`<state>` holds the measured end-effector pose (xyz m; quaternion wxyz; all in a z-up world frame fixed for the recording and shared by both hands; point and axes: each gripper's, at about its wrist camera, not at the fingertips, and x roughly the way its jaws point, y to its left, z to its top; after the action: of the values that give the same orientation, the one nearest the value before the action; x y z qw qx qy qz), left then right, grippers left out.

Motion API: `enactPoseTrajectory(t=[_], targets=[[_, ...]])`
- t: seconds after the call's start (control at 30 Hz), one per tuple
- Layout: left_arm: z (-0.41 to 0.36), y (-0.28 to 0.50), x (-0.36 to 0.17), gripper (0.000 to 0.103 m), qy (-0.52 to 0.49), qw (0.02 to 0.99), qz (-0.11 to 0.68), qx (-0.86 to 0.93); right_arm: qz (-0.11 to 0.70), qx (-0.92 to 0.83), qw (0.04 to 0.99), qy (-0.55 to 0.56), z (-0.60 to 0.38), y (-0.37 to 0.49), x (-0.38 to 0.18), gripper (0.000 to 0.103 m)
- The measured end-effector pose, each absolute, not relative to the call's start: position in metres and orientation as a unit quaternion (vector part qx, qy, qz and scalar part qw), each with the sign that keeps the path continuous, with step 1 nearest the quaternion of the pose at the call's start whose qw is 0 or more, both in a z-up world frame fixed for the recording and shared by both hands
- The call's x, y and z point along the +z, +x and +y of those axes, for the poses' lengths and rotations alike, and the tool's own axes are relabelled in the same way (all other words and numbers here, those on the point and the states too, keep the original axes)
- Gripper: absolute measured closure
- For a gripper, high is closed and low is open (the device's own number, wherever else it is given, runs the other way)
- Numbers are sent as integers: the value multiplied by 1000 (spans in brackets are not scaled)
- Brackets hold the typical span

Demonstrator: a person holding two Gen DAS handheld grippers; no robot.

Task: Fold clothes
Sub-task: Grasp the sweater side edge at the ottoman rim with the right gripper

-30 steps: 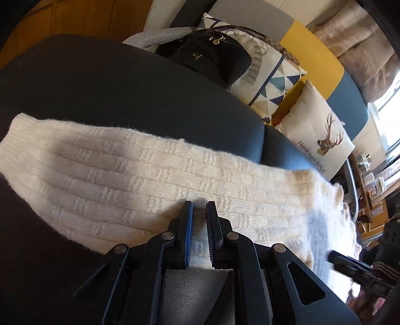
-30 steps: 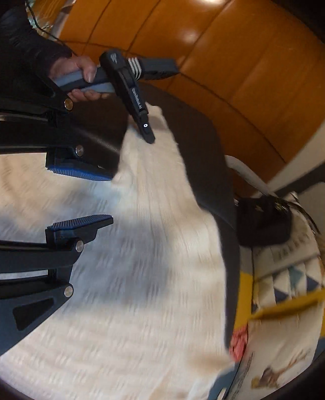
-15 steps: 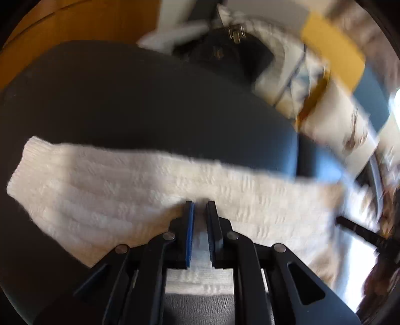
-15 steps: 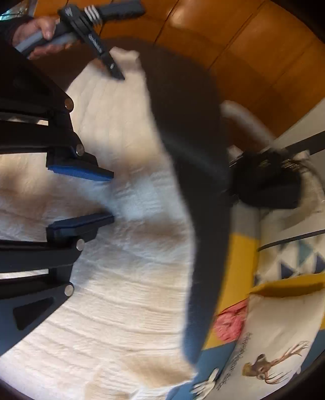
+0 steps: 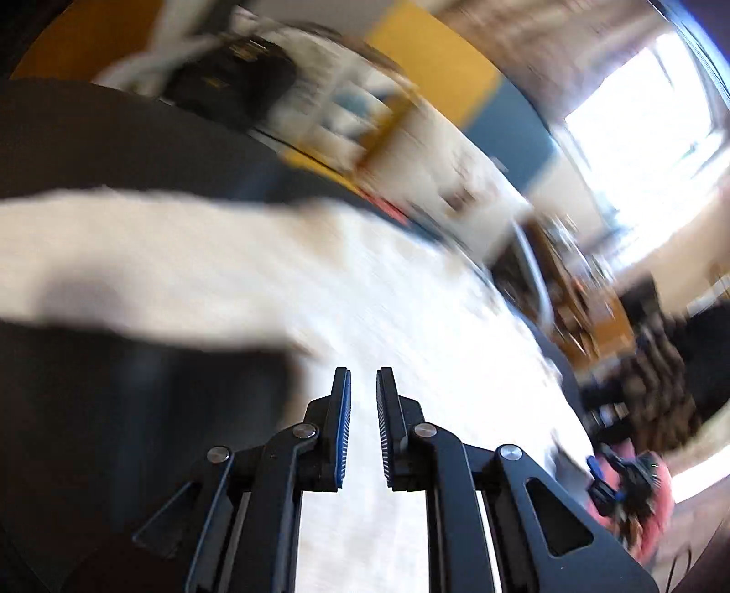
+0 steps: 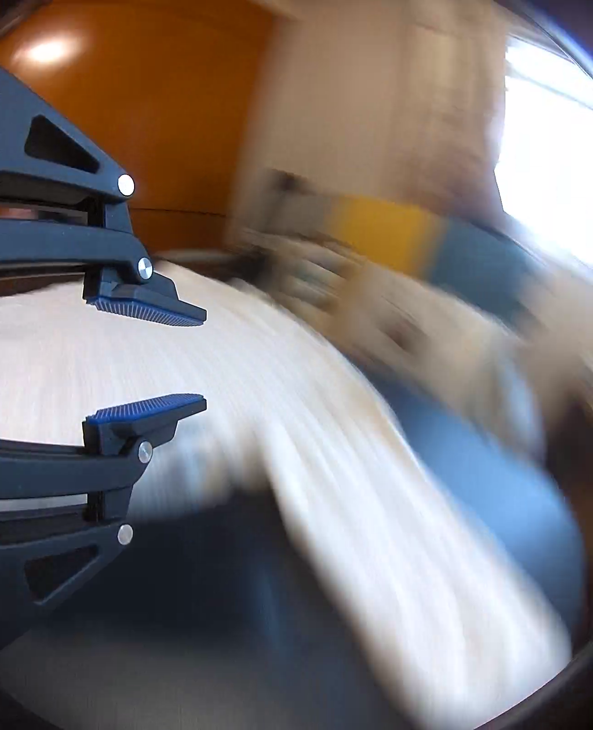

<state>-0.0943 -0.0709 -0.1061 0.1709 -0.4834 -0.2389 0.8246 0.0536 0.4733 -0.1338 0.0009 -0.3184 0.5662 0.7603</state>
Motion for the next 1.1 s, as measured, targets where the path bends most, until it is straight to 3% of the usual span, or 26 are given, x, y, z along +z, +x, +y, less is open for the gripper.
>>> enactPoseTrajectory(t=[0.1, 0.23, 0.5, 0.93, 1.1], targets=[[-13, -78, -114, 91, -511, 210, -222, 803, 614, 734, 134, -257, 565, 131, -148, 69], [37, -59, -126, 91, -537, 225, -181, 793, 641, 711, 189, -218, 624, 166, -161, 69], [78, -16, -146, 91, -573, 226, -111, 780, 641, 707, 225, -198, 670, 166, -173, 69], [70, -23, -152, 91, -583, 236, -121, 768, 658, 691, 245, -171, 684, 145, -192, 72], [65, -25, -155, 91, -586, 241, -142, 760, 630, 703, 261, -204, 683, 136, -183, 72]])
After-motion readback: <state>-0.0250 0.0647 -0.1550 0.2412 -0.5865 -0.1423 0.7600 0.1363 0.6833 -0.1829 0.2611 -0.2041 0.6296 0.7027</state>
